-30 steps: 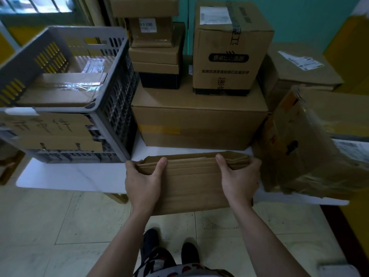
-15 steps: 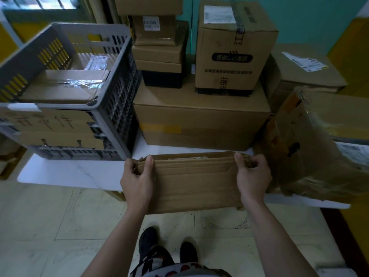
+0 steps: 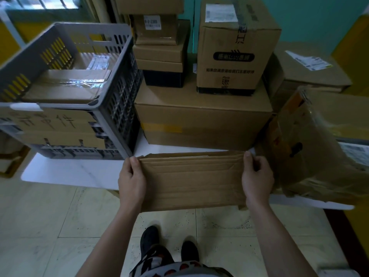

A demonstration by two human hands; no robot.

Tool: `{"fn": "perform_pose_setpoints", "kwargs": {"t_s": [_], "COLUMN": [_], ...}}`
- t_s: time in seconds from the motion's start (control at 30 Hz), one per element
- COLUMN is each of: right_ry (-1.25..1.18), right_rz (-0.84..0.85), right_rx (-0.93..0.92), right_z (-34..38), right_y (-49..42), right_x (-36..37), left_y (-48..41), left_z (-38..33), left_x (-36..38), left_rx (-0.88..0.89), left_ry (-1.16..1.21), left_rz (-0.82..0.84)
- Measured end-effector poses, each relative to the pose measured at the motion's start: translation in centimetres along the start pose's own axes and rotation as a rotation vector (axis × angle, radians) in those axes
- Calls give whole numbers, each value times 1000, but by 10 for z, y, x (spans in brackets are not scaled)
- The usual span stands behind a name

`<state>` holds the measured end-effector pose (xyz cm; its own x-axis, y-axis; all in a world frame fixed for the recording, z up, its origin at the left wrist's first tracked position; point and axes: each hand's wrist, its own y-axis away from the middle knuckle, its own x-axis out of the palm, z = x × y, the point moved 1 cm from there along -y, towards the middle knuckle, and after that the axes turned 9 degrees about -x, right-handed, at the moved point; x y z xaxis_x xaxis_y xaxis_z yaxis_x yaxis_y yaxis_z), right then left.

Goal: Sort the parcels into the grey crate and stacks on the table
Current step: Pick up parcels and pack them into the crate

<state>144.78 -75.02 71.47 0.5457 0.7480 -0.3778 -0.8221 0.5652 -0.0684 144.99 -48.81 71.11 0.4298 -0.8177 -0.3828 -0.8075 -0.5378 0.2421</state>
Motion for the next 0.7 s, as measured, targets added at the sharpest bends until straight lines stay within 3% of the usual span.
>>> {"fn": "perform_pose_setpoints", "kwargs": {"t_s": [0.27,0.7], "right_ry": [63,-81], "right_rz": [313,316], "right_rx": [58,79], "right_z": [-5,-16], "right_y": [4,11], "right_x": [-7,-13], "left_y": [11,13], "left_z": [10,22], "left_x": [-5,-4], "left_rx": [-41,-107], "left_ry": [-88,-69], "left_rz": [189,144]}}
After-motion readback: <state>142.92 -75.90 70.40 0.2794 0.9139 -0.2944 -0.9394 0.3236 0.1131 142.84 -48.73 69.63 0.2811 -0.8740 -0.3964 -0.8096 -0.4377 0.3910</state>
